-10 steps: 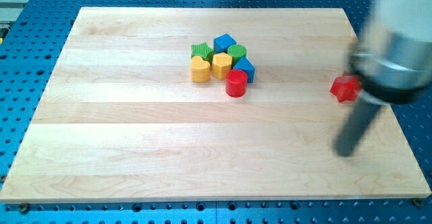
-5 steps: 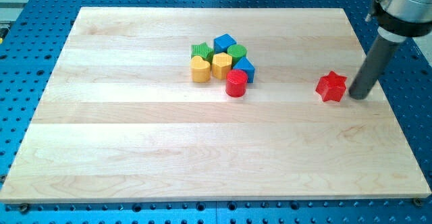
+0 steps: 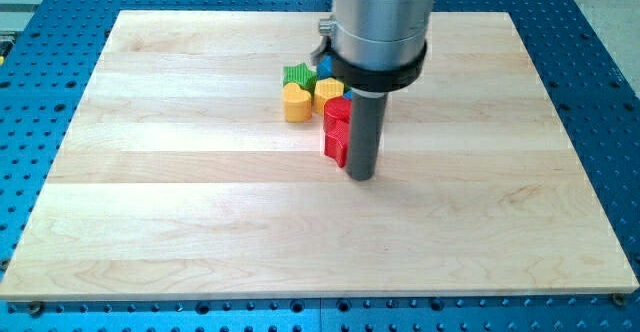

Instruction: Push red star into red circle

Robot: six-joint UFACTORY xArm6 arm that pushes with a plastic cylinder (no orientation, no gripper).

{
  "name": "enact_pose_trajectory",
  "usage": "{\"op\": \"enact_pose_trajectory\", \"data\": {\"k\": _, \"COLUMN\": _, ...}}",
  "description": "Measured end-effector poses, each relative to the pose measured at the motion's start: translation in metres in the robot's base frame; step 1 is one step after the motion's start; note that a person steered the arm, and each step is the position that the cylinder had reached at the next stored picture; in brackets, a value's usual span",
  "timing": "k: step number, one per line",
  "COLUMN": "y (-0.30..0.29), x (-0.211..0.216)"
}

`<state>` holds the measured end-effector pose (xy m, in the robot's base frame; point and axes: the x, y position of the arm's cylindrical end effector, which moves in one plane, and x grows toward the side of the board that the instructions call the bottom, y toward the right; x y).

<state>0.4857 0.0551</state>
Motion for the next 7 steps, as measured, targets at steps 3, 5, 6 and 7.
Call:
{"op": "enact_pose_trajectory", "data": {"k": 3, "y": -0.068, "x": -0.035}}
{"op": "enact_pose_trajectory", "data": {"k": 5, "y": -0.156, "x": -0.034}}
{"op": "enact_pose_trajectory", "data": {"k": 6, "y": -0.134, "x": -0.052}}
{"op": "enact_pose_trajectory", "data": {"k": 7, "y": -0.108, "x": -0.053}}
